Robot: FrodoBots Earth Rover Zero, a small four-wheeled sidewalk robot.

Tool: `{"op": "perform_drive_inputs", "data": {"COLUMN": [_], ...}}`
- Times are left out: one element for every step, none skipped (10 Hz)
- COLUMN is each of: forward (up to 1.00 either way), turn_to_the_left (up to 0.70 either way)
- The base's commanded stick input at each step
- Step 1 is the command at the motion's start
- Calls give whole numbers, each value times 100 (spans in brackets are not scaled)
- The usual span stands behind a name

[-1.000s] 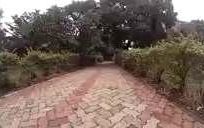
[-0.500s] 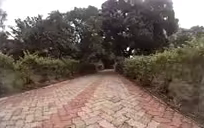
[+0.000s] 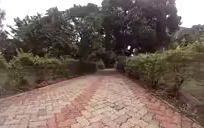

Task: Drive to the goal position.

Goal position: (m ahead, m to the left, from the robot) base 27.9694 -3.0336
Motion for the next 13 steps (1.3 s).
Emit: {"op": "perform_drive_inputs", "data": {"forward": [70, 70, 70, 70, 70, 70, 70, 70, 70, 70, 70, 70, 70], "turn_to_the_left": [-13, -31, -35, -35, 0, 0, -16, -34, -35, 0, 0, 0, 0]}}
